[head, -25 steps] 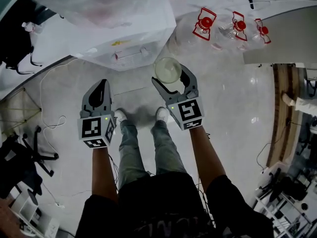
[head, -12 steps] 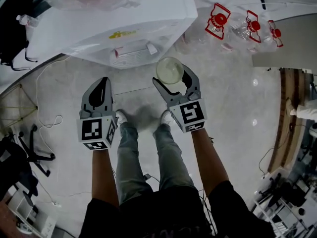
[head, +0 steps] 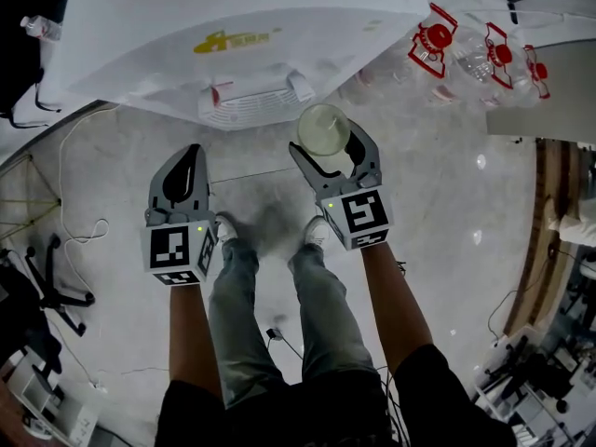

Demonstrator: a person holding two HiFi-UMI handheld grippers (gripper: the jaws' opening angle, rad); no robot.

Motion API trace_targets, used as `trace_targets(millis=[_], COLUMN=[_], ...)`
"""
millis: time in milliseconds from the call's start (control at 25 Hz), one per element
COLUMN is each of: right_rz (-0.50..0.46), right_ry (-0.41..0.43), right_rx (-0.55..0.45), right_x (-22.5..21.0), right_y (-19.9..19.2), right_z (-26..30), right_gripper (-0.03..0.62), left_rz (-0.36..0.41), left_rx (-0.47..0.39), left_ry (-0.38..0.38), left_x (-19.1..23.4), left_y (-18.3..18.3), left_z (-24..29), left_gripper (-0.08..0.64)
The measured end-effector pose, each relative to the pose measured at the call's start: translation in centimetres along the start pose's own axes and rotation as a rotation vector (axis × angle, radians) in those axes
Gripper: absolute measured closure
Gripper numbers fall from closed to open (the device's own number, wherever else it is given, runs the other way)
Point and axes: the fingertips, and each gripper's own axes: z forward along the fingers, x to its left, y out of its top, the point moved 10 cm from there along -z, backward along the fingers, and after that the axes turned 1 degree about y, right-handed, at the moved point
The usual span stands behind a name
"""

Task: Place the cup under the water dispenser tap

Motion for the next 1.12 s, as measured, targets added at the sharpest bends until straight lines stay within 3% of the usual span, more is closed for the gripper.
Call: trace_targets(millis=[600, 1120], right_rz=[-0.037, -0.052], right_ry=[0.005, 0.007], right_rx=[-0.028, -0.041], right_x=[-1.0, -1.0], right_y=[-4.5, -5.1], right_z=[6.7, 9.8], right_gripper=[0.227, 0.227], left_rz=[-0.004, -0.014], left_rx=[-0.018, -0.026], left_ry=[0.004, -0.015], left_x=[1.1, 1.5], left_y=[-5.8, -6.9], left_z=[5.3, 7.3], left_gripper=[0.549, 0.551])
